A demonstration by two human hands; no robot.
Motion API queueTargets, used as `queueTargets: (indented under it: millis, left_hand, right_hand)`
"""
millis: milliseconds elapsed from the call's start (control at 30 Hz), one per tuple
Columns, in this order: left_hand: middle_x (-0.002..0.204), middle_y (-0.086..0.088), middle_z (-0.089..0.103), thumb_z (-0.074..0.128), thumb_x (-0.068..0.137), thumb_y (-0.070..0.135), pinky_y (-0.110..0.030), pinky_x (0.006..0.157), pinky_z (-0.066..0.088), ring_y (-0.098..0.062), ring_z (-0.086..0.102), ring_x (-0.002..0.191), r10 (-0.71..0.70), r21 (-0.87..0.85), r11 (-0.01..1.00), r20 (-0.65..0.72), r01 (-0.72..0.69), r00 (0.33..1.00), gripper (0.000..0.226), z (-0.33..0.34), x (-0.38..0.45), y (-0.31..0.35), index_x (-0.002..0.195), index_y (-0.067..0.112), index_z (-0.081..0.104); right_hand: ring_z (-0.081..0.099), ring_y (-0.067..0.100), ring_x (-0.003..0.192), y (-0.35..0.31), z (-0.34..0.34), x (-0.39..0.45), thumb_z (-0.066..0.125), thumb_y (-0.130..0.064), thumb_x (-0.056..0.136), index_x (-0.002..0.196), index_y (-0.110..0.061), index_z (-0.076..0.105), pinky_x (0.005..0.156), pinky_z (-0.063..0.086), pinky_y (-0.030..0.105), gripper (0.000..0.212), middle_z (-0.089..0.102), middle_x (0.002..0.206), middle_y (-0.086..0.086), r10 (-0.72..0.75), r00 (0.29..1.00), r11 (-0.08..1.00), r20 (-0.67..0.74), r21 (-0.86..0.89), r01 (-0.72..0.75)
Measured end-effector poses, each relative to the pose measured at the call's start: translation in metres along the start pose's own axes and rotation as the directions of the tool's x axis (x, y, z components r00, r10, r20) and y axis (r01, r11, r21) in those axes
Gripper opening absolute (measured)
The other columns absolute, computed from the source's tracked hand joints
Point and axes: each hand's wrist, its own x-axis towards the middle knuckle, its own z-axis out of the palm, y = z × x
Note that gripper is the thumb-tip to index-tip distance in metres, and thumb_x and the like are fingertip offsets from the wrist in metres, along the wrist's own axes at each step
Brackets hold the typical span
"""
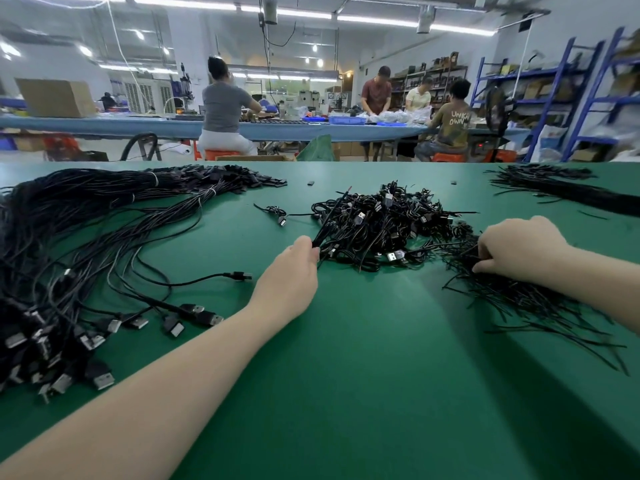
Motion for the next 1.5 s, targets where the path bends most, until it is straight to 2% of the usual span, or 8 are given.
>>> queueTargets:
  millis: [200,400,500,633,700,933,1267,1500]
  left_hand:
    - [0.068,0.000,0.039,0.027,0.104,0.032,-0.036,0.056,0.027,-0.022,0.034,0.060,0.000,-0.013,1.000,0.019,0.000,1.000,0.034,-0.001,-0.001,0.001,0.072,0.019,0.025]
    - [0.064,0.000,0.039,0.029,0.103,0.034,-0.035,0.058,0.030,-0.020,0.032,0.058,-0.027,-0.096,0.995,0.026,0.029,0.999,0.036,0.001,0.002,-0.002,0.072,0.016,0.027]
    - [0.065,0.000,0.038,0.032,0.101,0.035,-0.034,0.060,0.031,-0.020,0.031,0.059,-0.082,-0.214,0.972,0.063,0.094,0.995,0.035,0.003,0.005,-0.004,0.072,0.016,0.027]
    - [0.071,-0.004,0.039,0.035,0.099,0.035,-0.037,0.065,0.033,-0.020,0.034,0.066,-0.151,-0.383,0.905,0.119,0.185,0.981,0.030,0.002,0.009,-0.007,0.077,0.014,0.036]
    - [0.073,-0.004,0.039,0.035,0.101,0.035,-0.038,0.067,0.034,-0.019,0.035,0.069,-0.155,-0.410,0.892,0.114,0.188,0.981,0.034,0.002,0.009,-0.007,0.080,0.007,0.040]
    - [0.070,-0.004,0.041,0.035,0.101,0.034,-0.039,0.065,0.035,-0.021,0.036,0.066,-0.179,-0.422,0.892,0.002,0.163,0.984,0.033,0.004,0.013,-0.011,0.080,0.009,0.040]
    - [0.065,0.003,0.041,0.030,0.103,0.036,-0.036,0.057,0.030,-0.017,0.037,0.057,-0.156,-0.271,0.958,-0.213,0.095,0.965,0.035,-0.001,0.010,-0.008,0.071,0.022,0.030]
    - [0.068,0.006,0.040,0.028,0.102,0.039,-0.037,0.055,0.024,-0.025,0.042,0.061,-0.033,0.235,0.971,-0.026,0.038,0.999,0.029,0.009,0.008,-0.010,0.079,0.021,0.027]
  right_hand:
    - [0.064,0.019,0.073,-0.002,0.005,0.003,0.066,-0.040,0.087,0.089,-0.023,0.071,0.051,0.040,0.024,0.017,0.066,0.080,-0.004,0.125,0.992,0.971,0.027,0.200,-0.128]
    - [0.064,0.027,0.088,0.002,-0.014,0.005,0.078,-0.023,0.078,0.101,-0.014,0.074,0.079,0.055,0.037,0.024,0.071,0.097,0.008,0.249,0.968,0.779,0.043,0.585,-0.226]
    - [0.065,0.026,0.084,-0.011,-0.036,0.005,0.075,-0.022,0.082,0.107,-0.007,0.072,0.080,0.052,0.032,0.029,0.072,0.095,0.012,0.306,0.937,0.689,-0.166,0.719,-0.097]
    - [0.054,-0.001,0.061,-0.064,-0.069,-0.001,0.069,-0.021,0.087,0.103,-0.014,0.074,0.055,0.040,0.008,0.018,0.070,0.088,-0.003,0.247,0.917,0.537,-0.312,0.832,0.138]
    - [0.059,-0.001,0.068,-0.094,-0.079,-0.004,0.068,-0.021,0.088,0.102,-0.017,0.074,0.064,0.046,0.011,0.016,0.071,0.091,-0.005,0.169,0.920,0.453,-0.355,0.857,0.248]
    - [0.063,0.026,0.086,-0.154,-0.073,0.007,0.056,-0.013,0.092,0.106,-0.019,0.070,0.073,0.052,0.036,0.020,0.059,0.103,0.002,0.028,0.846,0.783,-0.533,0.538,0.313]
    - [0.052,0.025,0.089,-0.164,-0.046,0.011,0.059,0.004,0.080,0.107,-0.014,0.065,0.070,0.028,0.028,0.033,0.056,0.100,0.004,0.011,0.833,0.848,-0.554,0.447,0.286]
    - [0.060,0.028,0.089,-0.169,-0.053,0.004,0.065,-0.002,0.081,0.099,-0.015,0.068,0.077,0.042,0.035,0.022,0.065,0.092,0.003,-0.024,0.762,0.797,-0.647,0.448,0.405]
